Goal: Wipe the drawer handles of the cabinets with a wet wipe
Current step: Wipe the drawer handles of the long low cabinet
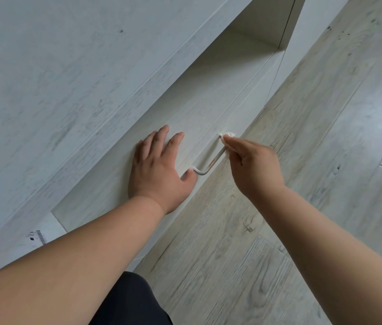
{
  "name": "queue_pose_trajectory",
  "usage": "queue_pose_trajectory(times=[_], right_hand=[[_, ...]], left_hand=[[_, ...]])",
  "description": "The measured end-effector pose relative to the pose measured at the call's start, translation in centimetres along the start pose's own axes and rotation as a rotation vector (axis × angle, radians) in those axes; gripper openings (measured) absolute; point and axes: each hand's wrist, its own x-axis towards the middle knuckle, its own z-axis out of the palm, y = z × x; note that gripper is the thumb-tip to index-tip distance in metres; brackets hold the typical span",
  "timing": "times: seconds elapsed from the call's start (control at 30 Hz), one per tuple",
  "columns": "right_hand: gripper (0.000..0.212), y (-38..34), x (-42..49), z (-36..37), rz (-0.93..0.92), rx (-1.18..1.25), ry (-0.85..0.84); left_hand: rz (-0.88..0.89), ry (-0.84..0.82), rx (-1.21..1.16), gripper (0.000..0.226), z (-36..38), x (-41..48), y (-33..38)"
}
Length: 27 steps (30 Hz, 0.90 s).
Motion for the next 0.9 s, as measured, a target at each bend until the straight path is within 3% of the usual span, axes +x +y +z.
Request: queue_pose_trajectory(times=[0.23,0.43,0.9], right_hand=[[0.033,-0.5,-1.1,0.7,0.110,0.045,-0.011],[0.035,0.1,0.4,0.8,0.072,0.018,-0.020],[0.032,-1.2,-2.2,1.0,0.335,0.277,-0.031]], left_hand=[[0.003,0.015,0.008,0.082,0.2,0.0,0.0],[-0.002,0.009,0.031,0.083,0.2,0.0,0.1],[-0.005,0.011,0.032,0.082,0.1,0.0,0.3]])
